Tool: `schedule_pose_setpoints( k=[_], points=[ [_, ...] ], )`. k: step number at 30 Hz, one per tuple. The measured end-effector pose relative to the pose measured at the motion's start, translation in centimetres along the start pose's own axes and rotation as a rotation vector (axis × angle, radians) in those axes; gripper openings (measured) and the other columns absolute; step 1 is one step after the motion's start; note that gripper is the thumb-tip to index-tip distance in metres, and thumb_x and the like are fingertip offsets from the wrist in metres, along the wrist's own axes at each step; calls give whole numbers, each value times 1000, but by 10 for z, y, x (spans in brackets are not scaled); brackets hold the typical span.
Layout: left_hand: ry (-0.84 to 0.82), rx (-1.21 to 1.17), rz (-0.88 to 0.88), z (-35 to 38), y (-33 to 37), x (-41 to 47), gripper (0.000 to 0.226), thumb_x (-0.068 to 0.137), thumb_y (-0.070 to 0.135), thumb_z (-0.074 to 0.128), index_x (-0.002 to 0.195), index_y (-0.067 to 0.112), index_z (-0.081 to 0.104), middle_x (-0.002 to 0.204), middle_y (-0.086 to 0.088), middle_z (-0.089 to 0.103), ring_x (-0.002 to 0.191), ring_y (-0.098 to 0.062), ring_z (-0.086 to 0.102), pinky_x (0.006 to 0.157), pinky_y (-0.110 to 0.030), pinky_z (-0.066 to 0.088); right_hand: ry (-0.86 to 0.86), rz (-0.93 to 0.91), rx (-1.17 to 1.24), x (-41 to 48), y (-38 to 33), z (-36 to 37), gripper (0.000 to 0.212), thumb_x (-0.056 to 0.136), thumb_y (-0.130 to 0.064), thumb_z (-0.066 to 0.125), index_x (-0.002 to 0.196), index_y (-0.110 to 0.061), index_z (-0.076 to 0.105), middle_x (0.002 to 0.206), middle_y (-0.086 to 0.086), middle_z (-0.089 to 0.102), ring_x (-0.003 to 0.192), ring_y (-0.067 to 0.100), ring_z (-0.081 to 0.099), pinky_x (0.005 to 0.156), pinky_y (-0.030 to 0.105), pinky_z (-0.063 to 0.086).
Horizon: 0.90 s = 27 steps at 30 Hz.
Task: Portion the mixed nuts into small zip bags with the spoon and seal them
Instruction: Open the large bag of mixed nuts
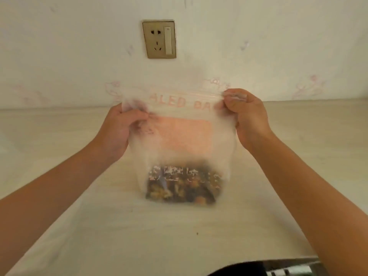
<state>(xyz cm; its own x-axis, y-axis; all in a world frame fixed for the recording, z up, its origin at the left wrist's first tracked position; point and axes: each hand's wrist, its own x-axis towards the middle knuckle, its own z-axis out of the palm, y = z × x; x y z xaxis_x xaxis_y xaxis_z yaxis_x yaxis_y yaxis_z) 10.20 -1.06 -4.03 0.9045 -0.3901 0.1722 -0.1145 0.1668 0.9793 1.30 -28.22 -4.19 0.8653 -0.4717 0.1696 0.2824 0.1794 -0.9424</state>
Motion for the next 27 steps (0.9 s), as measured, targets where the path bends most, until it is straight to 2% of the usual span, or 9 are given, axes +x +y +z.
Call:
schedule_pose_setpoints(
  k=[4,6,10,13,16,17,19,22,27],
  points=[
    [-55,-104,40,9,36,-40,15,70,5,63,67,16,72,77,-11,77,61,-19,70,55,-26,56,41,-116,-23,-52,-44,7,24,92,9,58,89,-10,72,72,-3,72,67,12,68,63,19,51],
    [-120,-104,36,9,44,-68,5,68,14,71,64,14,74,70,-7,74,55,-19,69,50,-27,55,41,-127,-16,-80,-60,8,22,92,9,59,90,-8,73,73,-1,72,68,12,69,64,19,52],
    [-230,44,115,-2,57,-105,24,74,37,76,78,14,79,75,-3,74,66,-17,68,60,-26,51,105,-144,-96,-121,-77,13,18,85,-3,67,98,-13,74,80,-2,73,75,12,68,69,22,52],
    [-212,201,218,-4,66,-125,22,86,35,70,84,18,83,81,-4,79,73,-17,71,69,-26,54,312,-193,-275,-148,-77,14,29,81,-24,71,108,-22,64,102,-4,67,94,18,63,78,34,49],
    [-151,338,226,-4,65,-140,21,89,32,65,87,25,84,80,-8,79,72,-31,70,74,-36,50,484,-333,-300,-188,-73,15,11,89,-27,67,98,-25,62,100,-9,65,91,11,61,80,45,53],
    [-155,364,228,-3,65,-145,21,90,32,64,89,25,84,85,-8,79,78,-32,70,76,-37,48,443,-359,-308,-200,-71,16,2,90,-27,65,91,-25,64,91,-8,65,83,10,60,78,44,54],
    [-215,347,239,0,63,-155,21,93,26,63,101,24,83,108,-3,79,101,-24,73,90,-36,52,251,-302,-306,-217,-67,22,19,91,-33,62,78,-21,69,76,0,66,72,13,61,69,38,50],
    [-356,314,269,7,62,-167,33,95,23,64,126,27,73,126,1,71,119,-24,67,100,-39,53,-13,-109,-270,-225,-71,42,40,90,-48,62,75,-13,76,77,11,74,68,24,68,60,34,53],
    [-555,433,361,17,63,-168,43,99,52,56,130,26,70,131,-3,66,124,-29,60,100,-30,47,-54,61,-214,-207,-65,63,45,97,-47,64,74,-10,76,82,17,77,73,28,74,64,33,59]
  ],
)
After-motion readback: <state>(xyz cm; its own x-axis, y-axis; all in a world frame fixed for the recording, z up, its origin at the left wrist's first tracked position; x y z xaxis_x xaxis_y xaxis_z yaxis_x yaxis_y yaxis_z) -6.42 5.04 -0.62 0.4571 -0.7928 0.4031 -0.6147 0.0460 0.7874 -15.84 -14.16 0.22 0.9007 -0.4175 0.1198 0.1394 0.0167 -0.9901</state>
